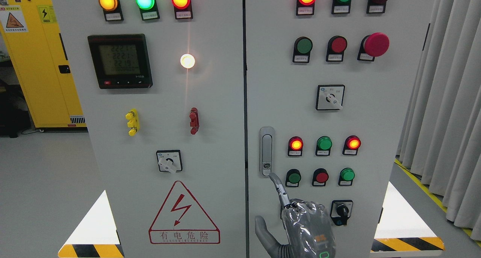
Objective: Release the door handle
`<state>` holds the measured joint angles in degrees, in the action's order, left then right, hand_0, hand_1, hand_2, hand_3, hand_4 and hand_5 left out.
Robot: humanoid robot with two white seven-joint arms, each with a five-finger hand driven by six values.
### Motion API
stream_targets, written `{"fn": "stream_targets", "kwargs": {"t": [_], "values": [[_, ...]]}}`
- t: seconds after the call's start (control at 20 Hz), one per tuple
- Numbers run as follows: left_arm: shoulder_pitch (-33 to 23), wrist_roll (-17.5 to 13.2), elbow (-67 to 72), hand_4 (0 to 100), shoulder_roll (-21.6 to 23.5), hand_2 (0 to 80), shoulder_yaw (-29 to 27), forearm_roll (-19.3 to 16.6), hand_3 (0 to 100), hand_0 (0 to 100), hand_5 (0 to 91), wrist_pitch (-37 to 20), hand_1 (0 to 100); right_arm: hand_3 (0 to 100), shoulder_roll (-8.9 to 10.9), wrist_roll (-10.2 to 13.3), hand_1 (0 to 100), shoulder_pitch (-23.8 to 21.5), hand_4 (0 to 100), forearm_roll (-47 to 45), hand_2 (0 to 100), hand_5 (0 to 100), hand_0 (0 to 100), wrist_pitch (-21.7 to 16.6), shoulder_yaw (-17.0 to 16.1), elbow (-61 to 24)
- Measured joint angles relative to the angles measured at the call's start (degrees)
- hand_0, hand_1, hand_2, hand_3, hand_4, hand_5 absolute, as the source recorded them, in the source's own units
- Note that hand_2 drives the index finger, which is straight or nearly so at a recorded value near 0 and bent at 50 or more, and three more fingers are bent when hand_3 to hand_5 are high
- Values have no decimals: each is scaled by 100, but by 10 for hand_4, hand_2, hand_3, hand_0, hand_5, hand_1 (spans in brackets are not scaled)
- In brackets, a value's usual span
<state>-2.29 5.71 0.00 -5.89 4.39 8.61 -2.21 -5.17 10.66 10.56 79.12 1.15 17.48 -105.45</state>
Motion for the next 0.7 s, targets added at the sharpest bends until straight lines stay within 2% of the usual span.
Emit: {"fn": "stream_targets", "kwargs": {"t": [0.7], "values": [[0,0,0,0,0,0,0,0,0,120,0,-4,556,1000,-114,67,384,419,1000,499,19,1000,523,558,90,544]]}}
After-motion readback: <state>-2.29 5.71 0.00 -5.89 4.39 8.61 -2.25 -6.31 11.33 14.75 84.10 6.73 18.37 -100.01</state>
